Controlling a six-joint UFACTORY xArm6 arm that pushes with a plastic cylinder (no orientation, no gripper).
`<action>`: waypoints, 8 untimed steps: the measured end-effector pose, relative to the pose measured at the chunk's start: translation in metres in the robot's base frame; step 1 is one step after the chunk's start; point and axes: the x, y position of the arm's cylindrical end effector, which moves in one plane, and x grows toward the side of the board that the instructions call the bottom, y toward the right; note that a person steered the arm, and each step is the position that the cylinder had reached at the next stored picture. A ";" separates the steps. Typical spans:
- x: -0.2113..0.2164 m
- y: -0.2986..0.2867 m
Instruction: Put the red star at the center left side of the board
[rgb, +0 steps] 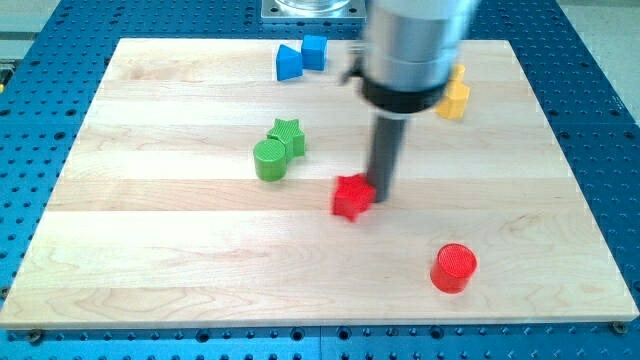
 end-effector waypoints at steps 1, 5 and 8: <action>0.001 0.058; -0.018 -0.190; -0.075 -0.184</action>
